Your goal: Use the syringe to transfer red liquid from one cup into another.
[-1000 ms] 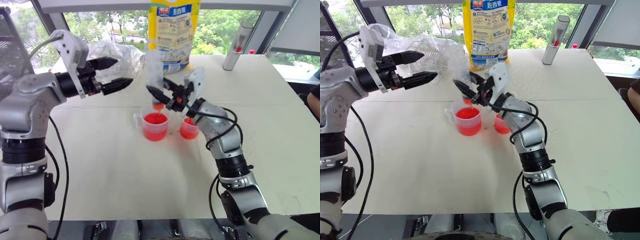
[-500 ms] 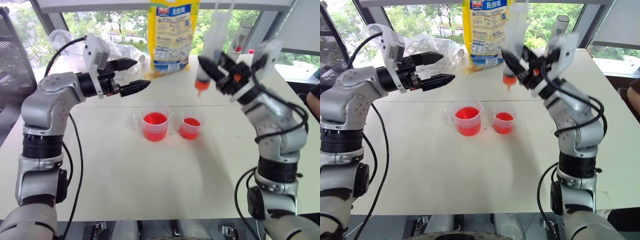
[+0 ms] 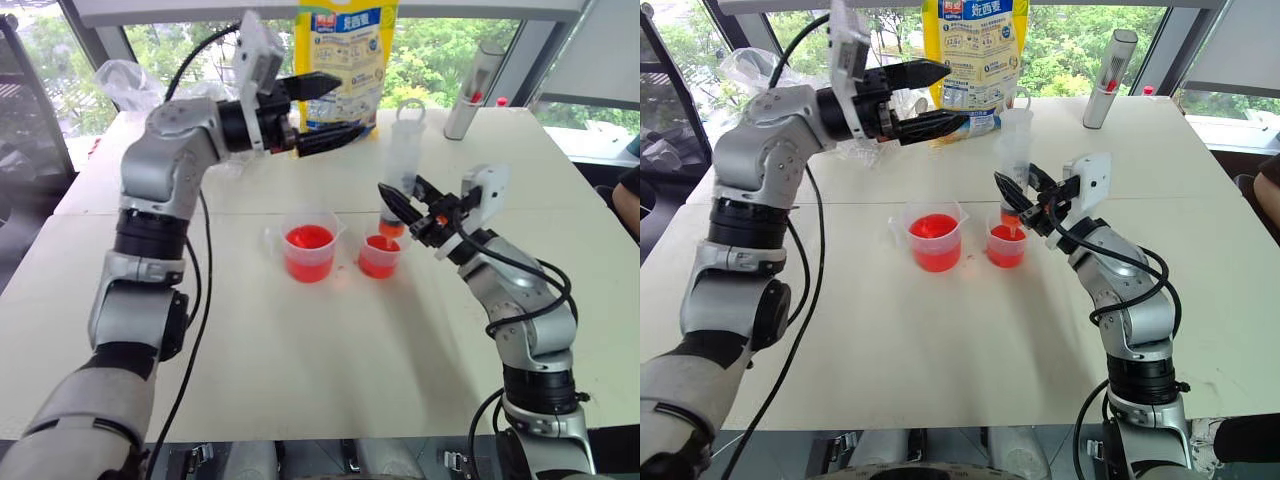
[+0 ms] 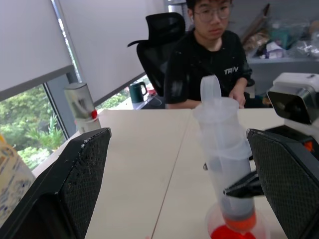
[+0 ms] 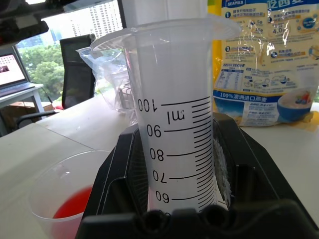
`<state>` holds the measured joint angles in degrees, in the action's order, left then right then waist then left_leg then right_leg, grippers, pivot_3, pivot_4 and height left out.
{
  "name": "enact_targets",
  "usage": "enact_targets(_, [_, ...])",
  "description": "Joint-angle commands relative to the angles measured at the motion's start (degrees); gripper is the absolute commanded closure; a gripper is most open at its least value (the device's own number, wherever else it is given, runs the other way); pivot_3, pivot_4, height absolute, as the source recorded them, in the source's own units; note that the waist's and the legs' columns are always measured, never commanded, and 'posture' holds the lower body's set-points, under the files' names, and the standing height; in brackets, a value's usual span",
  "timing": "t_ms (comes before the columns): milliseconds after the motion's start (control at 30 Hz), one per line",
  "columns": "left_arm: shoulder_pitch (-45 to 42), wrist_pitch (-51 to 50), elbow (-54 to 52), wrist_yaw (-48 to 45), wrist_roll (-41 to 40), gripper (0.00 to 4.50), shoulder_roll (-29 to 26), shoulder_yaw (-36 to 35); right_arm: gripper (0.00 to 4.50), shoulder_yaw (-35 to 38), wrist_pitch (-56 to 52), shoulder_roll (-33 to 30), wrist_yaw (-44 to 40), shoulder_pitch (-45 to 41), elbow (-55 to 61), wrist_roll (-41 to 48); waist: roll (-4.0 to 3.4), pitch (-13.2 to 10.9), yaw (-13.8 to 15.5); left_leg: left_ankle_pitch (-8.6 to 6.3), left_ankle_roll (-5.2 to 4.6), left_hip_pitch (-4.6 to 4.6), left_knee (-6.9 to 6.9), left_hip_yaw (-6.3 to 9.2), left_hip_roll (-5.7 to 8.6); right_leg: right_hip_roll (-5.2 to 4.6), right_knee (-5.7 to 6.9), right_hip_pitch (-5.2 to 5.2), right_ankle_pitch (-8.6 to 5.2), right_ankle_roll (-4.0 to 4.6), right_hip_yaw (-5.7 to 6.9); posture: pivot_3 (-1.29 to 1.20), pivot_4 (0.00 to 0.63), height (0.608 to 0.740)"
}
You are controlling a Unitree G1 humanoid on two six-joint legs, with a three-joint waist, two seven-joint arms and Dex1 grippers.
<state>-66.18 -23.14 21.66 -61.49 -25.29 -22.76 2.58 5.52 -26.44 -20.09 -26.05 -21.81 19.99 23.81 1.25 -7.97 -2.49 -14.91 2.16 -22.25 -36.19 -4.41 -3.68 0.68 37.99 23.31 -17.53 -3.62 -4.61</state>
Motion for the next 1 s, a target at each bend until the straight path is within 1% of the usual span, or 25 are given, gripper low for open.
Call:
enact_targets(33, [-4.7, 2.8, 5.1, -1.2, 1.0, 0.05, 2.8, -0.2, 3.13, -0.1, 2.2, 0.4, 0.5, 0.0, 2.8, -0.2, 0.00, 0.0, 0.0, 0.00, 0.00, 0.00, 0.00, 0.00, 0.00, 0.01, 0.00, 0.00, 0.00, 0.00, 0.00, 0.00, 0.150, 0.740])
enact_targets(100, [-6.7, 3.7, 8.5, -1.8, 1.5, 0.05, 5.1, 0.1, 3.13, -0.6, 2.6, 0.5, 0.6, 0.2, 2.8, -0.6, 0.01, 0.0, 0.0, 0.00, 0.00, -0.01, -0.01, 0.00, 0.00, 0.03, 0.00, -0.01, 0.00, 0.00, 0.03, 0.00, 0.150, 0.740])
enact_targets(200, [-8.1, 4.1, 10.6, -3.5, 1.2, 0.05, 7.4, 0.0, 3.13, -1.0, 3.0, 0.4, 0.7, 0.5, 2.8, -1.0, 0.01, 0.0, 0.0, 0.00, 0.00, -0.03, -0.01, -0.01, 0.02, 0.03, -0.01, 0.00, 0.00, 0.00, 0.02, 0.00, 0.150, 0.740])
enact_targets(433, [-9.2, 3.5, 12.6, -5.3, 1.4, 0.05, 8.9, -0.7, 3.13, -1.2, 3.2, 0.2, 0.7, 0.8, 2.9, -1.2, 0.01, 0.0, -0.1, 0.00, 0.00, -0.01, 0.01, 0.02, -0.03, 0.14, 0.00, 0.02, 0.00, 0.00, 0.01, 0.00, 0.150, 0.740])
enact_targets(467, [-9.2, 3.7, 12.8, -5.2, 1.6, 0.27, 9.0, -0.6, 3.13, -1.2, 3.2, 0.1, 0.6, 0.8, 2.9, -1.1, 0.01, 0.0, -0.1, 0.00, 0.00, -0.01, 0.01, 0.02, -0.03, 0.14, 0.00, 0.02, 0.00, 0.00, 0.01, 0.00, 0.150, 0.740])
enact_targets(533, [-9.2, 3.6, 13.4, -5.1, 1.6, 0.86, 9.3, -0.7, 3.13, -1.2, 3.1, 0.0, 0.6, 0.7, 2.9, -1.1, 0.01, 0.0, 0.0, 0.00, 0.00, -0.02, 0.00, 0.01, -0.03, 0.13, 0.00, 0.02, 0.00, 0.00, 0.01, 0.00, 0.150, 0.740])
enact_targets(633, [-9.3, 3.0, 13.7, -5.2, 1.3, 2.29, 9.7, -1.0, 3.13, -1.3, 3.1, -0.1, 0.5, 0.7, 2.8, -1.1, 0.01, 0.0, 0.0, 0.00, 0.00, -0.04, -0.01, 0.01, -0.03, 0.13, -0.01, 0.01, 0.00, 0.00, 0.00, 0.00, 0.150, 0.740])
enact_targets(733, [-9.3, 2.4, 13.9, -5.4, 1.0, 3.89, 10.0, -1.2, 3.13, -1.4, 3.1, -0.2, 0.4, 0.6, 2.8, -1.2, 0.01, 0.0, 0.0, 0.00, 0.00, -0.03, 0.00, 0.02, -0.03, 0.13, -0.01, 0.01, 0.00, 0.00, 0.00, 0.00, 0.150, 0.740])
enact_targets(767, [-9.2, 2.4, 13.9, -5.5, 1.1, 4.34, 10.1, -1.2, 3.13, -1.4, 3.0, -0.2, 0.3, 0.5, 2.8, -1.2, 0.01, 0.0, 0.0, 0.00, 0.00, -0.03, 0.00, 0.02, -0.03, 0.13, -0.01, 0.01, 0.00, 0.00, 0.00, 0.00, 0.150, 0.740])
enact_targets(800, [-9.1, 2.2, 13.8, -5.7, 1.2, 4.44, 10.1, -1.0, 3.13, -1.4, 3.0, -0.2, 0.3, 0.5, 2.8, -1.2, 0.01, 0.0, 0.0, 0.00, 0.00, -0.03, 0.00, 0.02, -0.03, 0.13, -0.01, 0.01, 0.00, 0.00, 0.00, 0.00, 0.150, 0.740])
enact_targets(1000, [-8.0, 1.1, 12.6, -7.9, 2.0, 4.44, 10.1, 0.8, 3.13, -1.5, 2.7, -0.3, 0.3, 0.3, 3.2, -1.3, 0.01, 0.0, 0.0, 0.00, 0.00, -0.03, 0.00, 0.01, -0.03, 0.14, 0.00, 0.01, 0.00, 0.00, 0.00, 0.00, 0.150, 0.740])
